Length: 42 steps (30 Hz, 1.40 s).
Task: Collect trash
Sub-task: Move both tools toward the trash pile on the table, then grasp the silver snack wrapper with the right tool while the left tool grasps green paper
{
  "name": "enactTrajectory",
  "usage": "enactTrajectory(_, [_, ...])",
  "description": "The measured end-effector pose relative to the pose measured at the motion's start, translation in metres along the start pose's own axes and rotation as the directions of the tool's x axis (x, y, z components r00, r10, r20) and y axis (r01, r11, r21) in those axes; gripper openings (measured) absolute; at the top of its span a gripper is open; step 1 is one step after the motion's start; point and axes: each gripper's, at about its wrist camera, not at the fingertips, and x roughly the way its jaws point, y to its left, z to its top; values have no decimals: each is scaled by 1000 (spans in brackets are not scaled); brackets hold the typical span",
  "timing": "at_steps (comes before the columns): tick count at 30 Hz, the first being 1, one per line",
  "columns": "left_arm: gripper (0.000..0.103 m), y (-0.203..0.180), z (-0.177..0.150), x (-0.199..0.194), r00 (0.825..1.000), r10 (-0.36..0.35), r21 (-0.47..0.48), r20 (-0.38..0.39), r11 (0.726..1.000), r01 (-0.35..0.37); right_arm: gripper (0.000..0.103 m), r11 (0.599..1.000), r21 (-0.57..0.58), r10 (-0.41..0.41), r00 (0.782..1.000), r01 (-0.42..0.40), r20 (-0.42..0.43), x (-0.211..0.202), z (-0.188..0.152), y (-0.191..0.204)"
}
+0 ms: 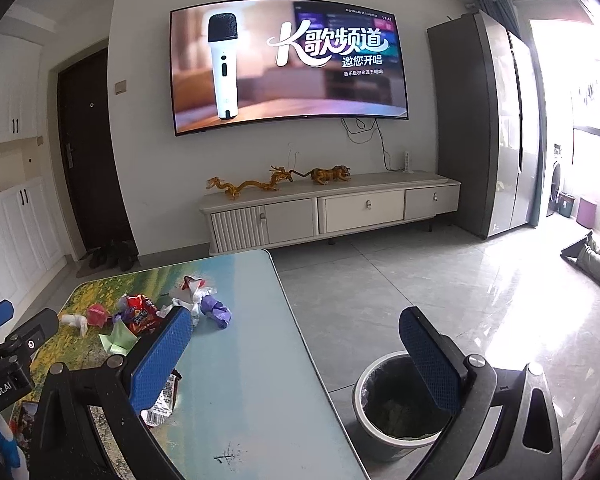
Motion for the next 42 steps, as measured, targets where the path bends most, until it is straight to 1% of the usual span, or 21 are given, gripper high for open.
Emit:
enactTrajectory(7, [92, -7, 0, 6, 1000, -6, 17, -12, 1000, 6, 103, 1000, 5, -13, 1000, 13, 29, 0, -2, -12])
enactTrajectory(10, [92, -9, 0, 8, 1000, -1, 21, -14, 1000, 2, 103, 999, 32, -13, 1000, 13, 0, 1, -3, -13])
enactTrajectory(17, [92, -4, -1, 16, 999, 7, 13, -31, 1000, -6, 103, 998, 65, 1, 1000, -2, 19, 9, -6, -15])
enactTrajectory(20, [92, 8, 3, 19, 999, 18, 2, -29, 1000, -18, 103, 999, 49, 18, 999, -20, 29, 9, -5, -14])
enactTrajectory(21, [92, 15, 5, 21, 999, 28, -2, -28, 1000, -28, 103, 999, 37, 22, 1000, -22, -4, 10, -4, -13])
enactTrajectory(25, [92, 50, 9, 33, 997, 52, -53, -54, 997, -55, 103, 996, 16, 88, 996, -88, -32, 17, -1, -2])
enactTrajectory(27, [92, 71, 9, 43, 994, 62, -88, -84, 994, -69, 103, 991, 22, 137, 988, -135, -66, 27, -2, 5])
enactTrajectory(29, [91, 87, 8, 53, 992, 62, -123, -114, 990, -76, 103, 980, 45, 198, 973, -194, -118, 41, -4, 14])
enactTrajectory(31, [90, 97, 6, 61, 989, 62, -142, -135, 986, -82, 103, 964, 60, 264, 951, -258, -163, 56, -9, 27])
enactTrajectory(34, [88, 110, 0, 80, 981, 26, -194, -192, 979, -64, 103, 940, 60, 340, 900, -336, -274, 82, -21, 51])
enactTrajectory(35, [88, 113, -3, 89, 976, 9, -210, -217, 976, -56, 103, 933, 54, 354, 883, -355, -308, 89, -26, 60])
enactTrajectory(37, [85, 114, -10, 103, 967, -16, -226, -255, 973, -43, 103, 920, 61, 380, 844, -387, -379, 100, -37, 71])
enactTrajectory(39, [84, 113, -19, 121, 953, -59, -244, -299, 970, -17, 103, 903, 58, 406, 802, -426, -438, 113, -50, 86])
enactTrajectory(42, [83, 108, -28, 138, 938, -82, -248, -337, 969, -4, 100, 894, 29, 398, 766, -446, -505, 134, -71, 103])
